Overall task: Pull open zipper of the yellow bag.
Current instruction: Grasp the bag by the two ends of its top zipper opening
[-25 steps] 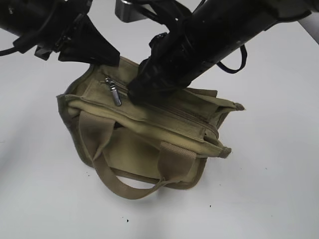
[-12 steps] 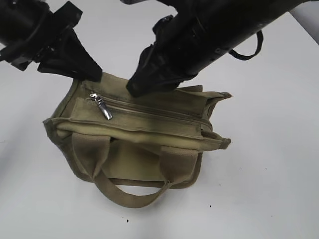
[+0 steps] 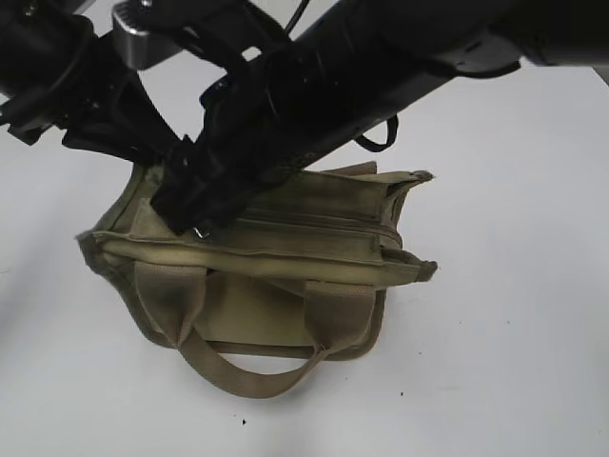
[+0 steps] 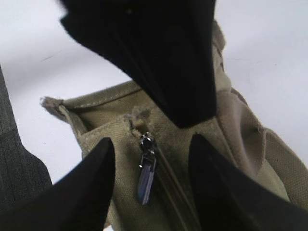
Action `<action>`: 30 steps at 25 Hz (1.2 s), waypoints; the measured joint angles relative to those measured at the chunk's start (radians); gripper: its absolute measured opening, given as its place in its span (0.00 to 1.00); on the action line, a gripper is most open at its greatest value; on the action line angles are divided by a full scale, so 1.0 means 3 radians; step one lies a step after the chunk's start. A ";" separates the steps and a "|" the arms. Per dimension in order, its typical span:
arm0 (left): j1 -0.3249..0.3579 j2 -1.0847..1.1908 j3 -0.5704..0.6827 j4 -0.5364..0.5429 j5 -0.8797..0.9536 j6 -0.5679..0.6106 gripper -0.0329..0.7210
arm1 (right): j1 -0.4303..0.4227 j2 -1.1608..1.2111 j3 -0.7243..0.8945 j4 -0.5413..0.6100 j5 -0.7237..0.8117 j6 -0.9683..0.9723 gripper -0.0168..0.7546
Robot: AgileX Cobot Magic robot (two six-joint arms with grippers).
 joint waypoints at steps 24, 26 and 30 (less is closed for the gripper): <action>-0.0004 0.0006 0.0006 0.0022 -0.0003 -0.0010 0.08 | 0.0018 0.0235 -0.0010 -0.0486 0.0222 0.0172 0.02; -0.0006 0.0006 0.0006 0.0019 0.0000 -0.0010 0.08 | 0.0018 0.0207 -0.0010 -0.0486 0.0281 0.0172 0.02; -0.0010 0.0003 0.0006 0.0096 0.0015 -0.0010 0.08 | 0.0014 0.0113 -0.0010 -0.0589 0.0445 0.0197 0.02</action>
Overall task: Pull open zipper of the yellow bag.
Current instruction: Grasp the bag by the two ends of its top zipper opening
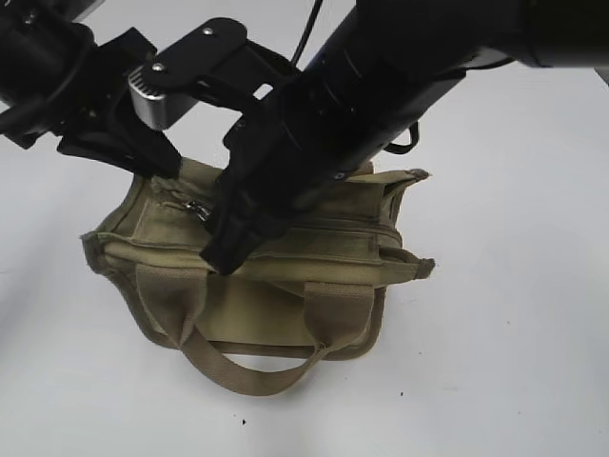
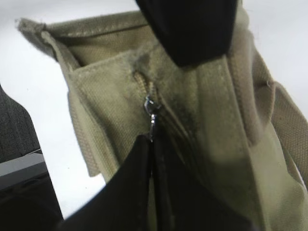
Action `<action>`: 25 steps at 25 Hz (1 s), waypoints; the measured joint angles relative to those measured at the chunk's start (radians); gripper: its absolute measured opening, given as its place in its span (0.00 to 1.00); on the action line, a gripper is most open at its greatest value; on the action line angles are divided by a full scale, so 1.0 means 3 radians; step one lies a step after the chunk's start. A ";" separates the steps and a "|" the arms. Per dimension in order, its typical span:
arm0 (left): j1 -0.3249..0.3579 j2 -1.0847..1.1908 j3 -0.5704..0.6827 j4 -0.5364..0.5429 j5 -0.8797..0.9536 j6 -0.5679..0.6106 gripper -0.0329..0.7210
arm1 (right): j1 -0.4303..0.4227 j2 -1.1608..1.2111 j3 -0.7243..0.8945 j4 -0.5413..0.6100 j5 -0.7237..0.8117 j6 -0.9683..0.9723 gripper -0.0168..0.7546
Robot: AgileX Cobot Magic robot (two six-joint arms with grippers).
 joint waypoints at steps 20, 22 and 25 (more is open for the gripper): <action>-0.0007 -0.0002 -0.0010 0.0274 -0.0085 0.0000 0.08 | -0.0970 -0.0445 0.0000 -0.0823 0.1298 0.0802 0.02; -0.0007 -0.0002 -0.0010 0.0297 -0.0100 0.0000 0.08 | -0.1102 -0.0478 0.0000 -0.0834 0.1350 0.0809 0.02; -0.0007 -0.0002 -0.0010 0.0310 -0.0118 0.0000 0.08 | -0.1204 -0.0478 0.0000 -0.0799 0.1419 0.0821 0.02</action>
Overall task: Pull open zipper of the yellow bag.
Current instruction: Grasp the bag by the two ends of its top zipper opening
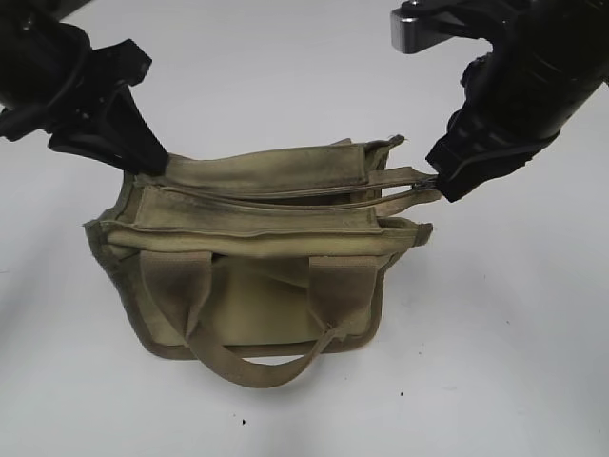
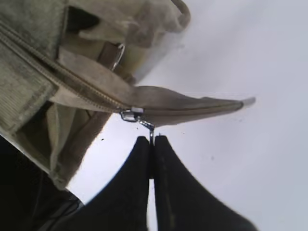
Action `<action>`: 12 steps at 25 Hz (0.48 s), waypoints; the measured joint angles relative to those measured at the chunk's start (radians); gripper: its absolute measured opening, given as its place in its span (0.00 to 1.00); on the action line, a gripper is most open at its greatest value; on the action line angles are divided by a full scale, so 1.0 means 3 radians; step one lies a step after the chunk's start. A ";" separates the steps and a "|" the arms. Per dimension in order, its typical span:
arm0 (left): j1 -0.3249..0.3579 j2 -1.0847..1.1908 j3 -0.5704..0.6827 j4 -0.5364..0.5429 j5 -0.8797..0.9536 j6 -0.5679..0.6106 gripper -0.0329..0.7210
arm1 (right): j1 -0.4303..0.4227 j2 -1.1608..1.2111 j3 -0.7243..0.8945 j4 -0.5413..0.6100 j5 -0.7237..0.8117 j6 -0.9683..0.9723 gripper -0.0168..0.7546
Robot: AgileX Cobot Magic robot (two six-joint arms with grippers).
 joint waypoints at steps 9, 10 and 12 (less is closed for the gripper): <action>0.0000 -0.0151 0.0000 0.0256 0.0000 0.0000 0.31 | -0.0020 -0.0073 0.0000 0.0253 0.0162 0.0553 0.39; 0.0000 -0.0256 0.0000 0.0370 0.0014 0.0000 0.39 | -0.0020 -0.0115 0.0000 0.0235 0.0271 0.0603 0.47; 0.0000 -0.0439 0.0000 0.0613 0.0065 0.0000 0.49 | -0.0020 -0.0218 0.0000 0.0172 0.0442 0.0723 0.57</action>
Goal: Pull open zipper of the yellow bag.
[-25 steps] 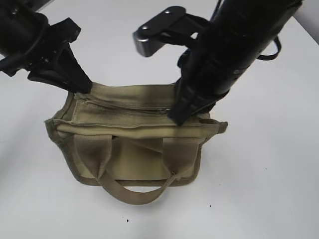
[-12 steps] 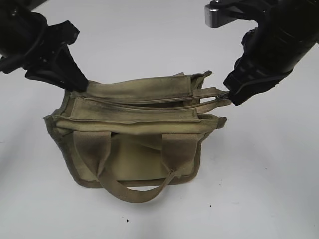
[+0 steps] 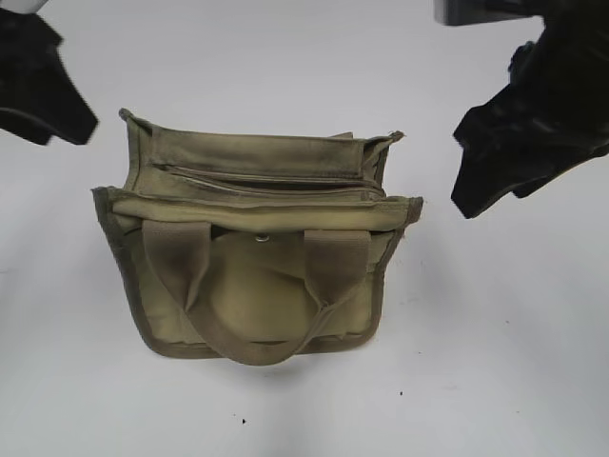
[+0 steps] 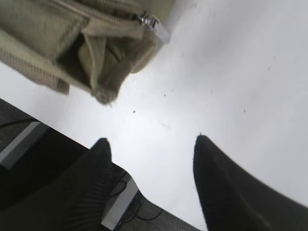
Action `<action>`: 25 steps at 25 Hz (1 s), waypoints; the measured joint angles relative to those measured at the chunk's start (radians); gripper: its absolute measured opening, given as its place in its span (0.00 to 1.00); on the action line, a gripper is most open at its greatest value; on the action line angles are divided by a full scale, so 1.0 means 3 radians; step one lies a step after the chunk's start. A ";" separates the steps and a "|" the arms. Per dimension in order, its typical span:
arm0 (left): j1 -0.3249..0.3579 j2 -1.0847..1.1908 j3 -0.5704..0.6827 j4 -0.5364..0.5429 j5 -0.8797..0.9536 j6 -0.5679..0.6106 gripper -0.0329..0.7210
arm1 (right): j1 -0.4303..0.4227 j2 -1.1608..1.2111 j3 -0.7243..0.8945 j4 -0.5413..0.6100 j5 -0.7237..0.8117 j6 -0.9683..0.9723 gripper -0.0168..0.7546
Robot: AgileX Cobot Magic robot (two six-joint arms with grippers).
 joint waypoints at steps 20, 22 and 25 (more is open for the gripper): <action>0.0003 -0.3787 0.1721 0.1047 0.0438 -0.0422 0.55 | 0.0000 -0.2993 0.1465 -0.0263 0.0101 0.0440 0.65; 0.0003 -0.4108 0.1904 0.1044 0.0441 -0.0422 0.55 | 0.0000 -0.3361 0.1688 -0.0263 0.0105 0.0440 0.65; 0.0003 -0.4492 0.2065 0.1044 0.0444 -0.0425 0.55 | 0.0000 -0.3855 0.1943 -0.0263 0.0108 0.0430 0.65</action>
